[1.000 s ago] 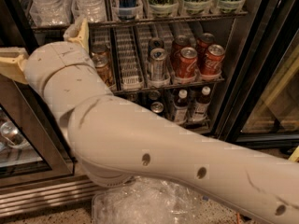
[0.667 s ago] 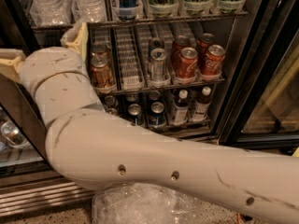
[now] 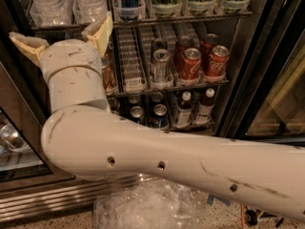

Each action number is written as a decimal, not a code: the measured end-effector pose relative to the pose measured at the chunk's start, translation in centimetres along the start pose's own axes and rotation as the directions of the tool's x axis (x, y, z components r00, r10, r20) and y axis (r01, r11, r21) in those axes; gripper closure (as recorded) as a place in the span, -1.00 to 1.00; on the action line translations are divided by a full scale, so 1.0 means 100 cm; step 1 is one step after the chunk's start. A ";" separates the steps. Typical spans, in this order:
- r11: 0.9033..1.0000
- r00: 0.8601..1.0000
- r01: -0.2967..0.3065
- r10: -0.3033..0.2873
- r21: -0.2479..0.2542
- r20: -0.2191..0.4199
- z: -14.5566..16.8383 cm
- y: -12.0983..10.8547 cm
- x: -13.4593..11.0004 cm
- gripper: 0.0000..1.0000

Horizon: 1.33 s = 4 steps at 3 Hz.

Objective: Pick water bottle from top shelf of fridge

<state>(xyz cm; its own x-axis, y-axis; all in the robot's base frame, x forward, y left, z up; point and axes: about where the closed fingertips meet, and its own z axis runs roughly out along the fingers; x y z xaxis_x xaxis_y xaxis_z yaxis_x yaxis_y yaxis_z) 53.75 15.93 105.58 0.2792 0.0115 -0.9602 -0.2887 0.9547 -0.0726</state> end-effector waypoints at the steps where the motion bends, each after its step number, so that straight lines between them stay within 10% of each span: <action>1: 1.000 1.000 0.000 0.000 0.000 0.000 0.000 0.000 0.000 -1.00; 4: 0.993 0.993 0.097 -0.101 0.068 0.063 0.024 -0.027 -0.036 -0.54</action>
Offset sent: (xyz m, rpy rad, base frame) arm 0.0165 -0.0178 0.0278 0.0065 -0.0974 -0.0835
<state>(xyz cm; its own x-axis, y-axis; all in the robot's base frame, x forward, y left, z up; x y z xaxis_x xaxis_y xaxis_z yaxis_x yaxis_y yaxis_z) 55.68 14.01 109.90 0.3643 -0.0667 -0.9289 -0.1974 0.9692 -0.1471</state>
